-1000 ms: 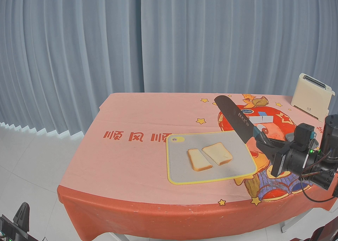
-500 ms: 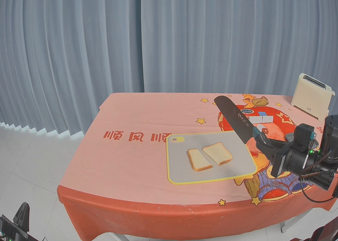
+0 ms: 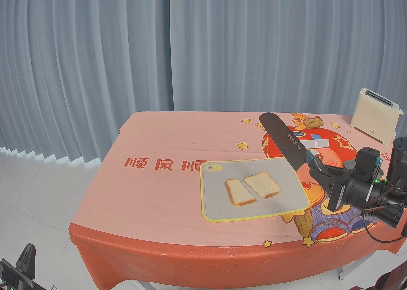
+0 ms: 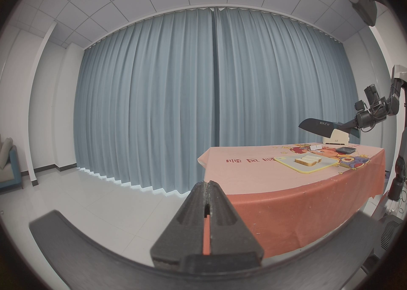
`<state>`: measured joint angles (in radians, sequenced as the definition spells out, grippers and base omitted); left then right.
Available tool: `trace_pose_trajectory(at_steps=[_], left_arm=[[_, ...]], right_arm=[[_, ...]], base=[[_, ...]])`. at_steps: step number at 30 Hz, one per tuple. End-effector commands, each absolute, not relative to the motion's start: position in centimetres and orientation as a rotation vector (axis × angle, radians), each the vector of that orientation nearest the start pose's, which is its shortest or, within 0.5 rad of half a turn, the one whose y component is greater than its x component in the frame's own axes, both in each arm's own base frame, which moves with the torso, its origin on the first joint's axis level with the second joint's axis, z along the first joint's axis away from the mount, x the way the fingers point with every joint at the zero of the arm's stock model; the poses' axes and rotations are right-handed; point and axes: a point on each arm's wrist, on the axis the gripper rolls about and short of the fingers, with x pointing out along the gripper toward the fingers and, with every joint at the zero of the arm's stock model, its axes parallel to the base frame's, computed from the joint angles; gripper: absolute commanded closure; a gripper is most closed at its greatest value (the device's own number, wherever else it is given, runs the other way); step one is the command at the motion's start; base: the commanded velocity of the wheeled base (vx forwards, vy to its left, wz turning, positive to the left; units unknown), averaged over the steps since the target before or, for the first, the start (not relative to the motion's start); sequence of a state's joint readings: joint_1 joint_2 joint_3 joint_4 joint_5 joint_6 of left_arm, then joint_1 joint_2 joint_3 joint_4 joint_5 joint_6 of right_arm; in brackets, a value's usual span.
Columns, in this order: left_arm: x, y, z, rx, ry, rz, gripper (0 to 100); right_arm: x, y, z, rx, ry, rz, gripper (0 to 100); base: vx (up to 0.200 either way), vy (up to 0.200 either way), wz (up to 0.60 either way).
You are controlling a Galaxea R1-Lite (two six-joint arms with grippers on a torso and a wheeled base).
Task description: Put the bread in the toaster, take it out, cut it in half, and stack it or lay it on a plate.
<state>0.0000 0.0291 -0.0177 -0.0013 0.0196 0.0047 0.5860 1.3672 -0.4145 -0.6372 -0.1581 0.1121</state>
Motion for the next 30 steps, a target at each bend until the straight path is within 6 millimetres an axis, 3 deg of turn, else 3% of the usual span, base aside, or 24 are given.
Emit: trace_pose_trajectory(at_steps=[1,30], left_arm=[[-2.05,0.04,7.63,0.005,0.029,0.02,100],[-2.05,0.04,7.63,0.005,0.029,0.02,100]], right_arm=[[16.79,10.68,16.38,-0.005,0.317,0.406,100],[16.97,9.86,16.81,0.008,0.298,0.366,100]], base=[[0.0,0.0,0.0],[0.0,0.0,0.0]])
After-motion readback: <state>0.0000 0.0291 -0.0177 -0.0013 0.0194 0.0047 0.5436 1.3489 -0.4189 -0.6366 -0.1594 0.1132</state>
